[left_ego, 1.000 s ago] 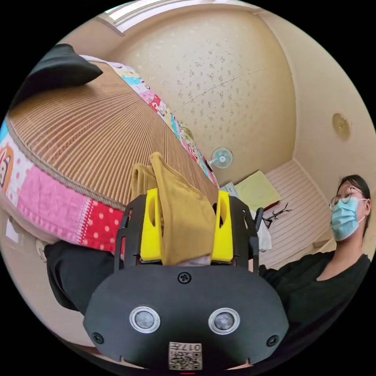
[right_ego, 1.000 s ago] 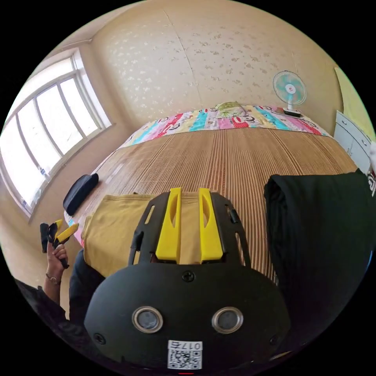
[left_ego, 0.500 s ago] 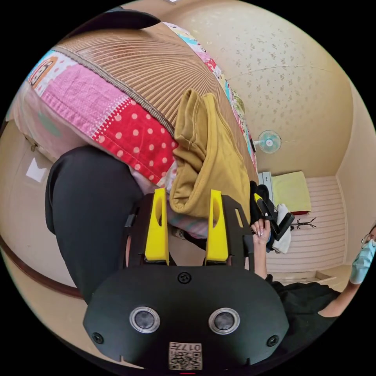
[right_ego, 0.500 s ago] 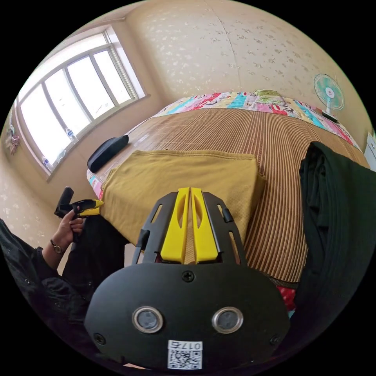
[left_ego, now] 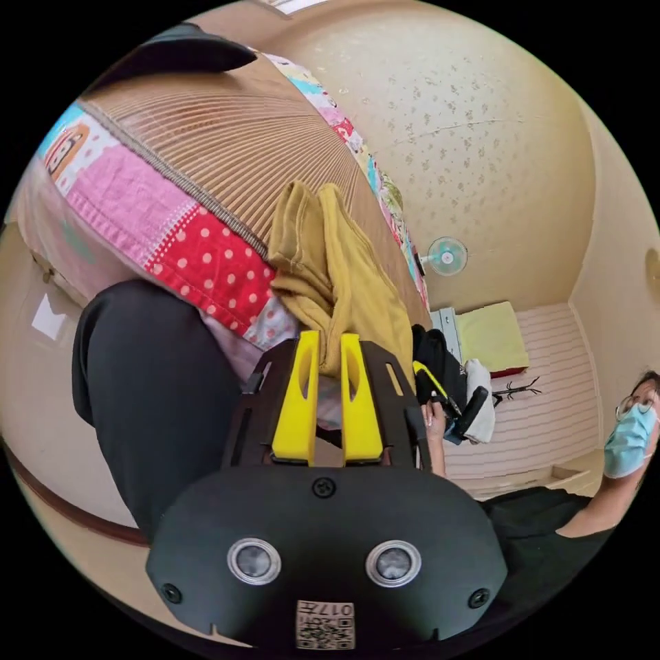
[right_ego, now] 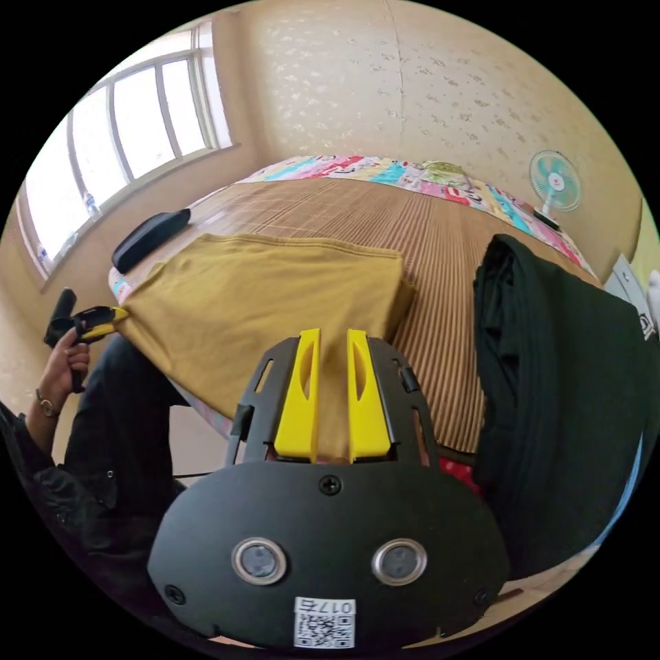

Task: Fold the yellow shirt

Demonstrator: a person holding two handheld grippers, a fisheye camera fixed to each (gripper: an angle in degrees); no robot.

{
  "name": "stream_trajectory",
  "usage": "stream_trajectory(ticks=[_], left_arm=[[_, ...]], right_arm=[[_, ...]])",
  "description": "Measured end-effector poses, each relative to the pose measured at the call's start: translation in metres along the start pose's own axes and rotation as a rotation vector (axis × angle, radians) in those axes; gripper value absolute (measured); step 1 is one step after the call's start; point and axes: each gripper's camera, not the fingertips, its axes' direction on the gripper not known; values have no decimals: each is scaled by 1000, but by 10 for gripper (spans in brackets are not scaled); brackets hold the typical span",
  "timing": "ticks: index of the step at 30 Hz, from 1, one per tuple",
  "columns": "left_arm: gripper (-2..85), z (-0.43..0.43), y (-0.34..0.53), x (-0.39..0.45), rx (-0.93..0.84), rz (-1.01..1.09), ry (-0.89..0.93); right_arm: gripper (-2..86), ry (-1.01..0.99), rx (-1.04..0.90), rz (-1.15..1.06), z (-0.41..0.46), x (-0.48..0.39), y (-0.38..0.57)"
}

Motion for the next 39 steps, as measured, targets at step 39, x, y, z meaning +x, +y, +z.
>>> stream_trajectory(ticks=[39], left_arm=[[104, 222, 125, 105, -389, 754, 73]], right_arm=[[88, -366, 117, 260, -145, 83, 21]])
